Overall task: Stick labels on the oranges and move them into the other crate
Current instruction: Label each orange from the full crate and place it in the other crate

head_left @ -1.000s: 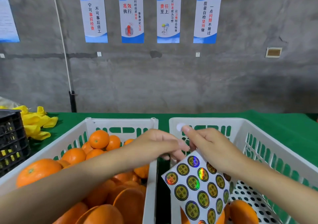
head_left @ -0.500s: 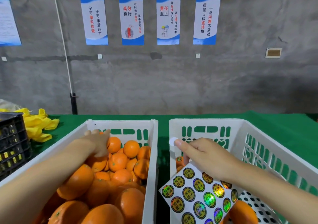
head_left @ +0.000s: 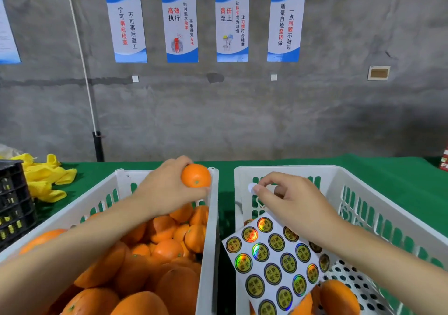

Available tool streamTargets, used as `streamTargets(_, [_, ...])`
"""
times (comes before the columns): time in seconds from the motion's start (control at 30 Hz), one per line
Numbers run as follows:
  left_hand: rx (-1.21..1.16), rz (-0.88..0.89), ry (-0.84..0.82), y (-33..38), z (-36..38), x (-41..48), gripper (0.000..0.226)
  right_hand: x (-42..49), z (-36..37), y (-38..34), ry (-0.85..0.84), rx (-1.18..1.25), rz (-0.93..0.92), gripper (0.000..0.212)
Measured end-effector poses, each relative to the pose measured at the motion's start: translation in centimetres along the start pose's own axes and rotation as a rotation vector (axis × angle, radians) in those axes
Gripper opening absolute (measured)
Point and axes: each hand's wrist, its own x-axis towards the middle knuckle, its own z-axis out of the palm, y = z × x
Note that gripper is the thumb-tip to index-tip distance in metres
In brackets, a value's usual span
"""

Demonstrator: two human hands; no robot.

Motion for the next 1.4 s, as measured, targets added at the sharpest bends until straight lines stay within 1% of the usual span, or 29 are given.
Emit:
streamTargets(0.07, [-0.123, 0.064, -0.015, 2.6, 1.1, -1.3, 0.064, 0.1, -0.3, 0.0, 0.073, -0.023, 0.011, 0.019])
streamTargets(0.13, [-0.193, 0.094, -0.054, 4.3, 2.5, -2.6, 0.065, 0.1, -0.5, -0.1, 0.135, -0.043, 0.026, 0.018])
streamTargets(0.27, [-0.154, 0.161, -0.155, 5.2, 4.6, -3.9, 0.055, -0.1, -0.5, -0.4, 0.207, -0.075, -0.022, 0.028])
streamTargets(0.37, [-0.184, 0.180, -0.127, 4.8, 4.9, -4.0, 0.055, -0.5, -0.2, -1.0, 0.177, -0.136, -0.105, 0.035])
streamTargets(0.5, [-0.165, 0.208, -0.111, 4.9, 4.8, -4.1, 0.062, -0.7, -0.2, -1.2, 0.125, -0.145, -0.145, 0.040])
streamTargets(0.6, [-0.165, 0.219, -0.117, 5.0, 4.7, -4.2, 0.065, -0.7, -0.3, -1.2, 0.084, -0.134, -0.168, 0.038])
streamTargets(0.77, [-0.157, 0.223, -0.110, 5.0, 4.5, -4.3, 0.068, -0.6, -0.4, -1.0, -0.022, -0.038, -0.171, 0.032])
streamTargets(0.87, [-0.160, 0.220, -0.111, 5.0, 4.6, -4.3, 0.068, -0.5, -0.4, -0.8, -0.061, -0.011, -0.193, 0.032])
streamTargets(0.93, [-0.172, 0.219, -0.108, 4.9, 4.6, -4.3, 0.067, -0.5, -0.6, -0.8, -0.083, -0.018, -0.211, 0.039])
streamTargets(1.0, [-0.194, 0.209, -0.101, 4.8, 4.6, -4.2, 0.066, -0.7, -0.7, -0.9, -0.120, -0.045, -0.240, 0.050])
streamTargets(1.03, [-0.204, 0.204, -0.098, 4.7, 4.7, -4.2, 0.065, -0.8, -0.7, -1.0, -0.137, -0.055, -0.260, 0.052])
streamTargets(1.1, [-0.210, 0.202, -0.101, 4.7, 4.6, -4.2, 0.067, -1.0, -0.7, -1.2, -0.161, -0.046, -0.298, 0.051])
streamTargets(1.17, [-0.208, 0.215, -0.109, 4.8, 4.5, -4.2, 0.068, -1.1, -0.6, -1.4, -0.155, -0.001, -0.317, 0.044])
streamTargets(1.23, [-0.205, 0.241, -0.115, 5.0, 4.3, -4.2, 0.068, -1.1, -0.7, -1.5, -0.113, 0.047, -0.326, 0.037])
streamTargets(1.33, [-0.200, 0.265, -0.124, 5.3, 4.1, -4.3, 0.064, -0.9, -0.9, -1.4, -0.026, 0.070, -0.261, 0.040])
streamTargets(1.4, [-0.183, 0.252, -0.131, 5.4, 4.1, -4.4, 0.062, -0.8, -1.1, -1.2, -0.010, 0.070, -0.232, 0.034])
